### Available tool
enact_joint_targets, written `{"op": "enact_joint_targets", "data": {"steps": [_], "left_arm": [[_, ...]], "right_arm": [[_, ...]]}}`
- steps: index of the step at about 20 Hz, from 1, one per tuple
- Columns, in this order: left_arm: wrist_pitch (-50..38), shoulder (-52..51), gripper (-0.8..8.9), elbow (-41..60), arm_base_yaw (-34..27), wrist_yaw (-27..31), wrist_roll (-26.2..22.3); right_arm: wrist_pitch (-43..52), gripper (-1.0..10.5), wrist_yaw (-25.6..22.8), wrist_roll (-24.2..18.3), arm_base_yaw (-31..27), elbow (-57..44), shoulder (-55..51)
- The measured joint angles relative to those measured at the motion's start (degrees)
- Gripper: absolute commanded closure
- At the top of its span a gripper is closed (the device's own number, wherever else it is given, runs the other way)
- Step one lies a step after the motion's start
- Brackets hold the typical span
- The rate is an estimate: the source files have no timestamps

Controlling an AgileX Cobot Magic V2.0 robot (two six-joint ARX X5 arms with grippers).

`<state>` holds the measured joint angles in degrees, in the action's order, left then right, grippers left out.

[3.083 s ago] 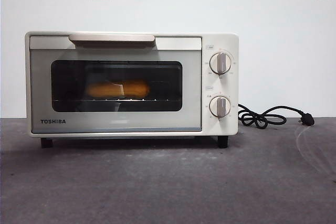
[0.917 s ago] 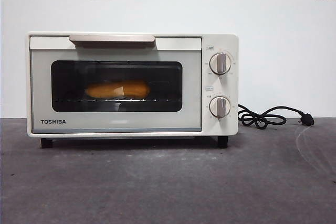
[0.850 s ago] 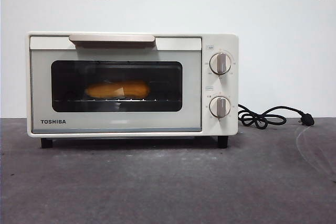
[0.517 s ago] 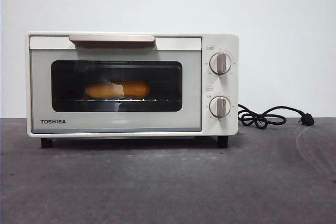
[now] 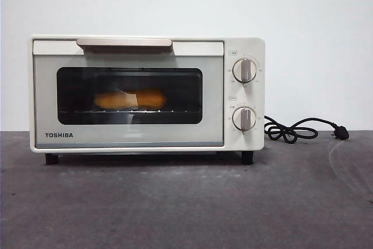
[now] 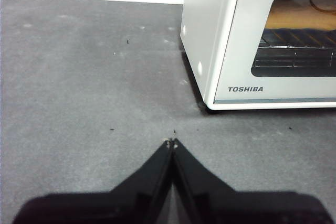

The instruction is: Take the corn from the table,put the corn in the oven

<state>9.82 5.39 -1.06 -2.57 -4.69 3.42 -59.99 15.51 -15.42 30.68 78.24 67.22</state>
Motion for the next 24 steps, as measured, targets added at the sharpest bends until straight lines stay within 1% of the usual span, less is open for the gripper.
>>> {"op": "enact_joint_targets", "data": {"steps": [4, 6, 9, 11, 14, 17, 21, 24], "left_arm": [[0.0, 0.59, 8.17, 0.0, 0.0, -0.02, 0.0], [0.0, 1.09, 8.17, 0.0, 0.0, -0.02, 0.0], [0.0, 1.92, 8.17, 0.0, 0.0, 0.0, 0.0], [0.0, 2.56, 8.17, 0.0, 0.0, 0.0, 0.0], [0.0, 3.48, 8.17, 0.0, 0.0, 0.0, 0.0], [0.0, 4.31, 8.17, 0.0, 0.0, -0.02, 0.0], [0.0, 5.18, 8.17, 0.0, 0.0, -0.02, 0.02], [0.0, 5.79, 8.17, 0.0, 0.0, 0.0, 0.0]], "right_arm": [[0.0, 9.6, -2.45, -0.07, 0.0, 0.0, 0.0], [-0.13, 9.6, -6.34, -0.07, -0.15, 0.0, -0.02], [0.55, 9.6, -6.62, -0.22, -2.99, -0.11, -0.68], [5.29, 9.6, -6.1, -0.24, -6.43, -2.62, -3.08], [16.63, 9.6, -5.35, 0.09, -12.85, -13.05, -9.53], [29.22, 9.6, -3.56, 0.24, -20.61, -27.76, -17.09], [42.36, 9.6, -3.54, 1.57, -30.27, -46.53, -28.11], [51.36, 9.6, -3.67, 2.84, -35.06, -58.53, -36.63]]}}
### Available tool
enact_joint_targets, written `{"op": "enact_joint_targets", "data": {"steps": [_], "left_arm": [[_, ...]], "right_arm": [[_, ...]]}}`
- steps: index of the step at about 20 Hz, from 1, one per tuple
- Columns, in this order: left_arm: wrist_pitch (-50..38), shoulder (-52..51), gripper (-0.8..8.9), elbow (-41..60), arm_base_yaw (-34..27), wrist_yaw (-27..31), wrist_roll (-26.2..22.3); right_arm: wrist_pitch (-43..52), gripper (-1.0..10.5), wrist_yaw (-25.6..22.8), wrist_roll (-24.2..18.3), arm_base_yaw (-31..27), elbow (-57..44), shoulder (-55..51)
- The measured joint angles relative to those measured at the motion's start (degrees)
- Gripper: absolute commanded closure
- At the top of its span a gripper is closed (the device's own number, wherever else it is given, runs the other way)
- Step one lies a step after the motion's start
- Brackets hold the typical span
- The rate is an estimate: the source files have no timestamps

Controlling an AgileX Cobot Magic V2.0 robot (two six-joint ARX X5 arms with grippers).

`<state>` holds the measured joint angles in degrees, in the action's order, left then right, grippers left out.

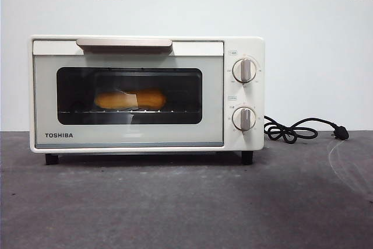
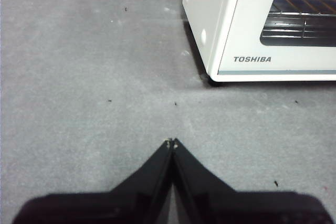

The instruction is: Take the corn from the table,put the corn in the oven

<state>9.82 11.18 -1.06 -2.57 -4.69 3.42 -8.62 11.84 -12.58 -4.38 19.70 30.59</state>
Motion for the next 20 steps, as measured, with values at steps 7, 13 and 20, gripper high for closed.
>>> {"op": "enact_joint_targets", "data": {"steps": [7, 13, 20], "left_arm": [[-0.02, 0.98, 8.17, 0.0, 0.0, -0.02, 0.0], [-0.04, 0.98, 8.17, 0.0, 0.0, -0.02, 0.0], [-0.04, 0.98, 8.17, 0.0, 0.0, -0.02, 0.0]], "right_arm": [[3.65, 9.6, -4.57, 5.31, -0.9, -16.2, -18.88], [-2.03, 9.6, -5.44, 7.26, -0.9, -18.27, -28.3], [-2.05, 9.6, -5.99, 7.34, -0.9, -18.27, -29.99]]}}
